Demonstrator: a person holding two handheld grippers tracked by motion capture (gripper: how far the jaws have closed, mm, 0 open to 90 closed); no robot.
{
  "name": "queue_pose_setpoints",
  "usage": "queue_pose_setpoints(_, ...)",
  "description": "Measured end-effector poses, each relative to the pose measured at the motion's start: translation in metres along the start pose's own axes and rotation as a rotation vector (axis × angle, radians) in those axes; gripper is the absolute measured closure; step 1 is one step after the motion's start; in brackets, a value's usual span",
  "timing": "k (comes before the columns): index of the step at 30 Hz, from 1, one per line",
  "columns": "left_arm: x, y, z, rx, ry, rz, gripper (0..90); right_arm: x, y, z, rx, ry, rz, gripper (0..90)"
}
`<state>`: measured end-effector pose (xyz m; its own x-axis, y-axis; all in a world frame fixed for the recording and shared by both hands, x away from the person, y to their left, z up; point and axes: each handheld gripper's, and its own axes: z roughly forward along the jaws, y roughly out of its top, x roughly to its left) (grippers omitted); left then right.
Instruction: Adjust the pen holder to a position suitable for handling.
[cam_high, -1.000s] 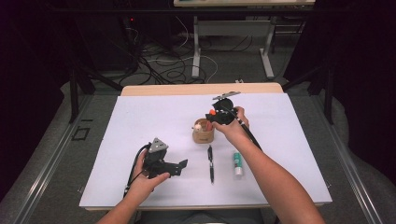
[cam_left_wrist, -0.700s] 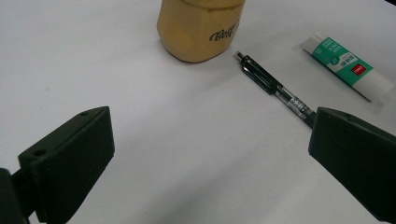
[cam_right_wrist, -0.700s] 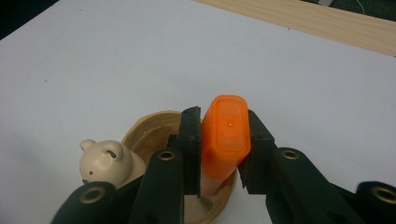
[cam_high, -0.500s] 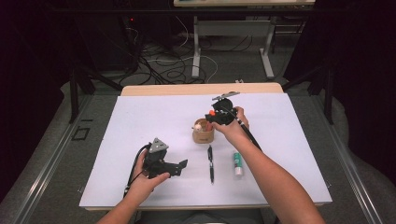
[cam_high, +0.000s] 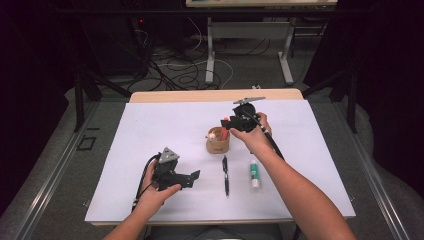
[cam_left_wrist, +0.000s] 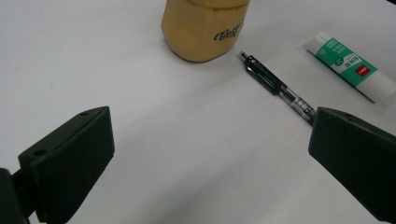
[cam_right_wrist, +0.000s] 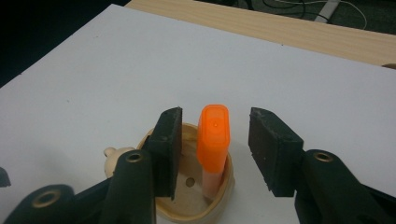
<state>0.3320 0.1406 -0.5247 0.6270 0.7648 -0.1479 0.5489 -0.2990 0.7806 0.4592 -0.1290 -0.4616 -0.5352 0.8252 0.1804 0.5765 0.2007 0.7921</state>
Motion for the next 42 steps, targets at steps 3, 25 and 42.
queue_pose_setpoints(3,0.000,0.000,0.000,-0.006,0.002,-0.009,0.3,-0.001,0.000,-0.004,0.001,0.015,0.010,48.1)
queue_pose_setpoints(25,0.001,0.000,-0.001,-0.013,0.011,-0.032,0.4,-0.017,-0.012,-0.045,0.008,0.053,0.050,35.6)
queue_pose_setpoints(42,0.002,0.000,-0.001,-0.010,0.019,-0.042,0.7,-0.026,-0.042,-0.075,0.116,0.045,0.175,34.5)
